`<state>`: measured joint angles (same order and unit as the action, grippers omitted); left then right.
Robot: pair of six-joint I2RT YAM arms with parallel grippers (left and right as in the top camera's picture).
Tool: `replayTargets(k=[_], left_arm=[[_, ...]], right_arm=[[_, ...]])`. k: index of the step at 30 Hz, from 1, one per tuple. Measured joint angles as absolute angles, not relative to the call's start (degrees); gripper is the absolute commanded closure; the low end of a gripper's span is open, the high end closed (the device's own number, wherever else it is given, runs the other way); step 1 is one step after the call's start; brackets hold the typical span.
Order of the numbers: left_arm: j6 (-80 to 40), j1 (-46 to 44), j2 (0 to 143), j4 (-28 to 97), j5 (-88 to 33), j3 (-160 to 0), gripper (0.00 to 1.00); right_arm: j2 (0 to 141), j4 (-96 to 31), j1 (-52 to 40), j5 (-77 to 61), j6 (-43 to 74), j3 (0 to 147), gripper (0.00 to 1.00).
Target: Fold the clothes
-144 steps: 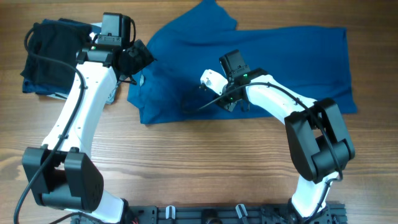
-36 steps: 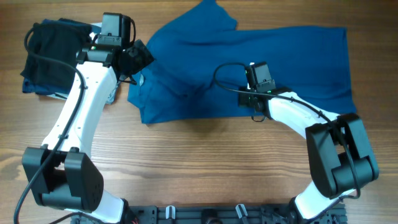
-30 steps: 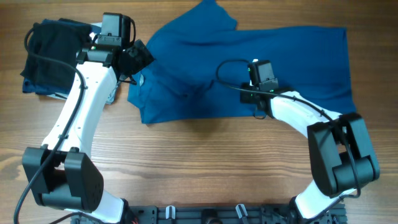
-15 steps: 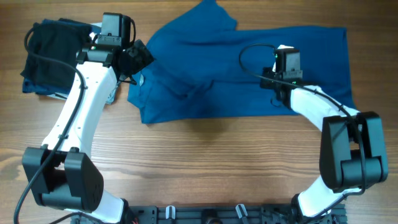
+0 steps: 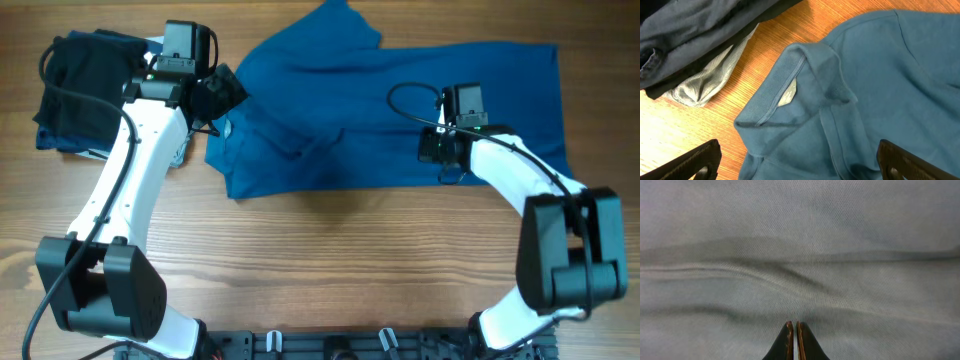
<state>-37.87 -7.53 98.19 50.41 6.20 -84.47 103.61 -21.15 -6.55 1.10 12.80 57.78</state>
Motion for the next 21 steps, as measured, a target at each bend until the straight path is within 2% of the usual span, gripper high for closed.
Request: replayTargets(k=[8,17,20,21], left_arm=[[-37.9,-7.5,98.2,50.4,6.2,-84.5,0.0],[-37.9,-7.5,98.2,50.4,6.2,-84.5,0.0],[-37.9,-7.5,98.2,50.4,6.2,-84.5,0.0],[-37.9,-7.5,98.2,50.4,6.2,-84.4,0.0]], right_arm=[[106.0,-13.1,-6.0,7.0,11.8,57.6,0.96],[106.2,-4.1,1.8,9.5,9.4,57.5,0.95],[106.2,-6.3,4.5,9.4,7.5,58.5,0.95],[106.1,-10.6,5.5,8.9,6.8,60.1,0.94]])
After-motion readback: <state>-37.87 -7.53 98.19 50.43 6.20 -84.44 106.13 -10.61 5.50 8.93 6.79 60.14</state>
